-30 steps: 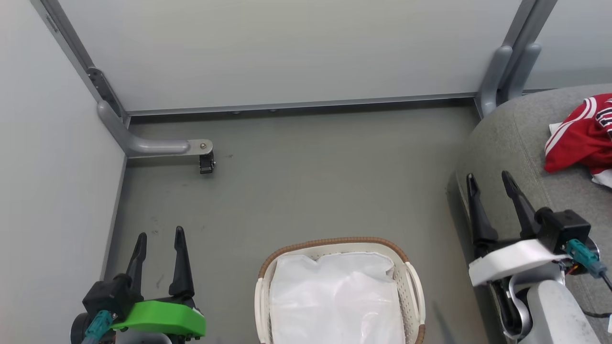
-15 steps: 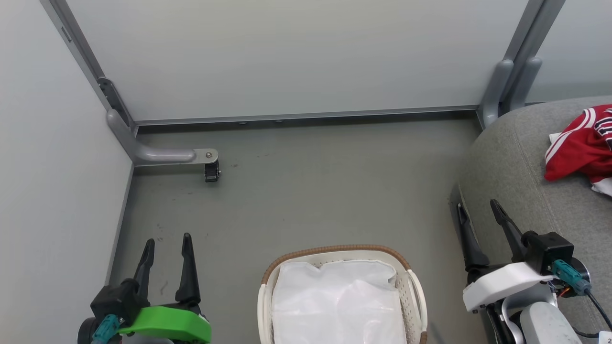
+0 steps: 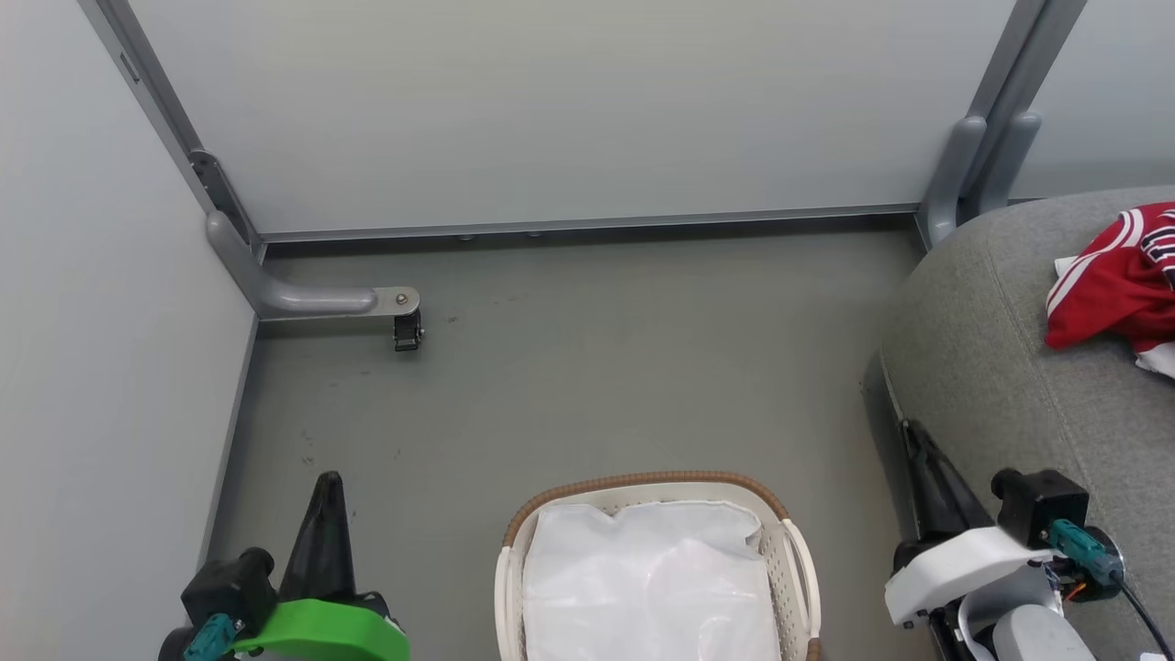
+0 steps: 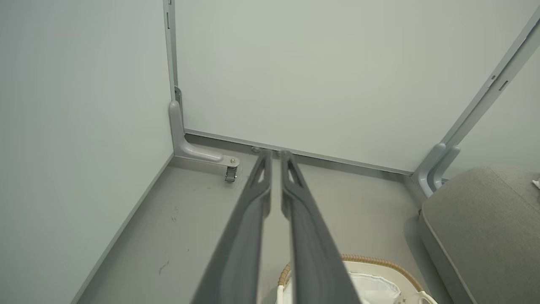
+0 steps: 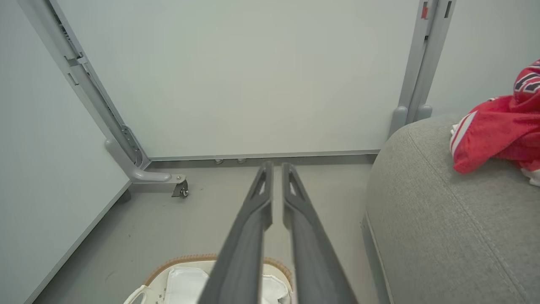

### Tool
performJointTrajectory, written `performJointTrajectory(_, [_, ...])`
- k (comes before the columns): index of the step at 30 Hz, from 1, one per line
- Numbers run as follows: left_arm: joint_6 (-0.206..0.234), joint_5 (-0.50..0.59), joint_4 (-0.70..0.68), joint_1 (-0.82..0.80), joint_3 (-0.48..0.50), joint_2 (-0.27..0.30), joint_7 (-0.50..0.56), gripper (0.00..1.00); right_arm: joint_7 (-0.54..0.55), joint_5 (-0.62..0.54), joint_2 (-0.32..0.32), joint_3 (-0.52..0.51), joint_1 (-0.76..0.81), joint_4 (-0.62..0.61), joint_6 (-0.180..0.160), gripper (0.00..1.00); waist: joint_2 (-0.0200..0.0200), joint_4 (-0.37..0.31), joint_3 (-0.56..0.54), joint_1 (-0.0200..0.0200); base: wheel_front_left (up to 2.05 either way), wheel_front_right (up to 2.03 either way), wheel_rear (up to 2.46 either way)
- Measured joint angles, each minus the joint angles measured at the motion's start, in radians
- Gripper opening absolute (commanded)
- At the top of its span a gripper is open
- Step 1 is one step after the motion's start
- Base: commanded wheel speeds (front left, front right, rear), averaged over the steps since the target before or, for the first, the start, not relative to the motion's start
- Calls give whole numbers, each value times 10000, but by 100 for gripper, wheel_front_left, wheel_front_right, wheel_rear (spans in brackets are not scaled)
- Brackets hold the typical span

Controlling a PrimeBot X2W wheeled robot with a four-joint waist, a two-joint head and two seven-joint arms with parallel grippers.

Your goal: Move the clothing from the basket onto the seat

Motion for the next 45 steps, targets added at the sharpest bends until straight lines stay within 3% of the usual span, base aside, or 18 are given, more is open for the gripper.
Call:
performJointTrajectory(26, [-176, -3996, 21, -90, 604, -8, 1145, 0, 1181, 4429, 8, -293, 58, -132, 0, 0, 0, -17, -72, 0, 0, 0, 0])
performJointTrajectory(45, [-311, -6280, -25, -309, 993, -4, 1843, 0, 1850, 7014, -8, -472, 58, -286, -2, 0, 0, -30, -125, 1, 0, 0, 0])
